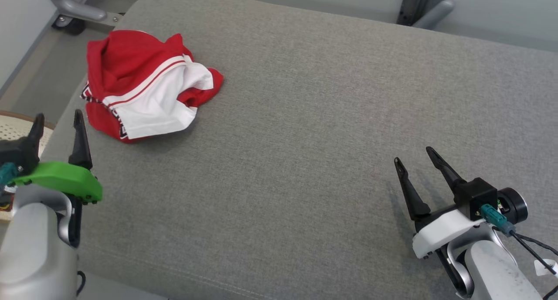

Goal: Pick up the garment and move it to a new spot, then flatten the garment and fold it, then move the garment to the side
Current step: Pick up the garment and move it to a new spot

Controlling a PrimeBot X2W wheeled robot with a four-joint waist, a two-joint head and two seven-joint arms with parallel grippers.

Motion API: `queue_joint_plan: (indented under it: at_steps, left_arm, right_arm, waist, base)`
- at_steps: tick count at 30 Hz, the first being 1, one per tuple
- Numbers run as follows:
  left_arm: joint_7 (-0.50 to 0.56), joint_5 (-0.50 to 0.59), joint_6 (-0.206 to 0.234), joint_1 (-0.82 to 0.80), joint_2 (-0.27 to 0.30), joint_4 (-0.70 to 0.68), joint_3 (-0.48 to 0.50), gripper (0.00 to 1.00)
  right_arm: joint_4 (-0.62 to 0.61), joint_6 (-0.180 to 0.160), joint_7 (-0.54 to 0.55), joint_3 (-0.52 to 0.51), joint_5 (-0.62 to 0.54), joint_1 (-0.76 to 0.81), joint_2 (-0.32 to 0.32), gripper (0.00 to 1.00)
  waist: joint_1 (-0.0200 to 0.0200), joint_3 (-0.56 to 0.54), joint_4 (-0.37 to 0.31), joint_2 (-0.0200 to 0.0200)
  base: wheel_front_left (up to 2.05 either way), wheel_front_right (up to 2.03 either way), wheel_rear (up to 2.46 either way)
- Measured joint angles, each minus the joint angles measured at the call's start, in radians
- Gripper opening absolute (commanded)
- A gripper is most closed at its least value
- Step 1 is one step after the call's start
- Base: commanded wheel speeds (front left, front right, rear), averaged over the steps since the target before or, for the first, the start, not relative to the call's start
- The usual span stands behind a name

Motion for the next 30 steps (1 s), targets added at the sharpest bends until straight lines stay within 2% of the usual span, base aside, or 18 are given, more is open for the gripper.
queue_joint_plan:
  at_steps: [7, 11, 18, 19, 20, 21, 27, 30]
  left_arm:
    - [0.016, -0.170, -0.002, -0.164, 0.092, 0.160, -0.132, 1.00]
    - [0.021, -0.235, -0.002, -0.200, 0.107, 0.230, -0.166, 1.00]
    - [0.016, -0.251, 0.014, -0.255, 0.121, 0.390, -0.148, 1.00]
    - [0.015, -0.252, 0.014, -0.264, 0.121, 0.404, -0.146, 0.70]
    - [0.012, -0.252, 0.014, -0.269, 0.121, 0.411, -0.148, 0.18]
    - [0.009, -0.254, 0.014, -0.274, 0.119, 0.423, -0.147, 0.00]
    - [0.005, -0.250, 0.005, -0.284, 0.128, 0.428, -0.161, 0.00]
    - [0.002, -0.224, 0.003, -0.293, 0.140, 0.314, -0.173, 0.00]
  right_arm:
    - [-0.007, 0.000, 0.000, 0.009, 0.009, -0.012, -0.024, 1.00]
    - [-0.006, 0.000, 0.000, 0.014, 0.013, -0.015, -0.027, 1.00]
    - [-0.004, 0.000, 0.000, 0.017, 0.015, -0.032, -0.035, 1.00]
    - [-0.003, 0.000, 0.000, 0.018, 0.018, -0.032, -0.037, 1.00]
    - [-0.002, 0.000, 0.000, 0.018, 0.021, -0.032, -0.038, 1.00]
    - [0.000, 0.000, 0.000, 0.020, 0.021, -0.033, -0.037, 1.00]
    - [0.009, 0.000, 0.000, 0.018, 0.035, -0.036, -0.009, 1.00]
    - [0.012, 0.000, 0.000, 0.012, 0.041, -0.034, 0.015, 1.00]
  waist:
    - [0.0000, 0.055, -0.074, 0.0000]
    - [0.0000, 0.085, -0.110, 0.0000]
    - [0.0000, 0.125, -0.159, 0.0000]
    - [0.0000, 0.129, -0.164, 0.0000]
    - [0.0000, 0.132, -0.169, 0.0000]
    - [0.0000, 0.134, -0.173, 0.0000]
    - [0.0000, 0.109, -0.186, 0.0000]
    - [0.0000, 0.082, -0.191, 0.0000]
  base:
    - [0.00, 0.00, 0.00]
    - [0.00, 0.00, 0.00]
    - [0.00, 0.00, 0.00]
    - [0.00, 0.00, 0.00]
    - [0.00, 0.00, 0.00]
    - [0.00, 0.00, 0.00]
    - [0.00, 0.00, 0.00]
    - [0.00, 0.00, 0.00]
